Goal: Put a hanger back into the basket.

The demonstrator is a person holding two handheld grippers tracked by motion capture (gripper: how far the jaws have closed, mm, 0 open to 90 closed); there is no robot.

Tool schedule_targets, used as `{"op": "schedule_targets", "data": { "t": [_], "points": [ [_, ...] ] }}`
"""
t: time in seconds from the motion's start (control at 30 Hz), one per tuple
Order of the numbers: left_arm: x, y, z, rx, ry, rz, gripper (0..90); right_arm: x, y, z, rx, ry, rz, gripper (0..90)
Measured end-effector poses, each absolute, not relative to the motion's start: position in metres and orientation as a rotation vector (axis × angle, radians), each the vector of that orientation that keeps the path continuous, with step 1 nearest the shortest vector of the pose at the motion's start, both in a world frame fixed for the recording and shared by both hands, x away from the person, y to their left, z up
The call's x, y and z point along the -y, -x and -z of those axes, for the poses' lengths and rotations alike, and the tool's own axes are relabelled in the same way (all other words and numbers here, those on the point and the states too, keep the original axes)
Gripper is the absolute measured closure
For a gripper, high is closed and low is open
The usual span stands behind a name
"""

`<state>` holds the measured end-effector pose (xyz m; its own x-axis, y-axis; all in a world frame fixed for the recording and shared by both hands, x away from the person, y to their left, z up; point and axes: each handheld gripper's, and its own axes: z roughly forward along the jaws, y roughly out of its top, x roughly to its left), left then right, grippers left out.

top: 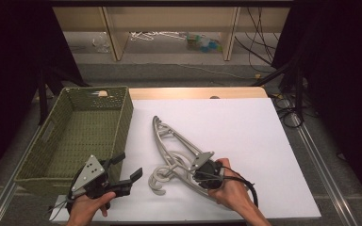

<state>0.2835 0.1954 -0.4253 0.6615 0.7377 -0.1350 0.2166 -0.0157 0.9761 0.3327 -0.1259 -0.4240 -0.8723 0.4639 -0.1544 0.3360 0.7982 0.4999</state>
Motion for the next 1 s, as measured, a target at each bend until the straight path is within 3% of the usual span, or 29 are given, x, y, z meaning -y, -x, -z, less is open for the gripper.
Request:
{"op": "schedule_targets", "data": {
  "t": [0.7,1.0],
  "points": [
    [-0.192,-0.284,0.426,-0.787,-1.600,-0.521,17.0,0.160,-0.328,0.381,-2.710,-0.479,-0.947,82.3],
    [-0.171,-0.288,0.427,-0.613,-1.739,-0.583,24.1,0.164,-0.312,0.384,-2.826,-0.355,-0.968,82.3]
  ]
}}
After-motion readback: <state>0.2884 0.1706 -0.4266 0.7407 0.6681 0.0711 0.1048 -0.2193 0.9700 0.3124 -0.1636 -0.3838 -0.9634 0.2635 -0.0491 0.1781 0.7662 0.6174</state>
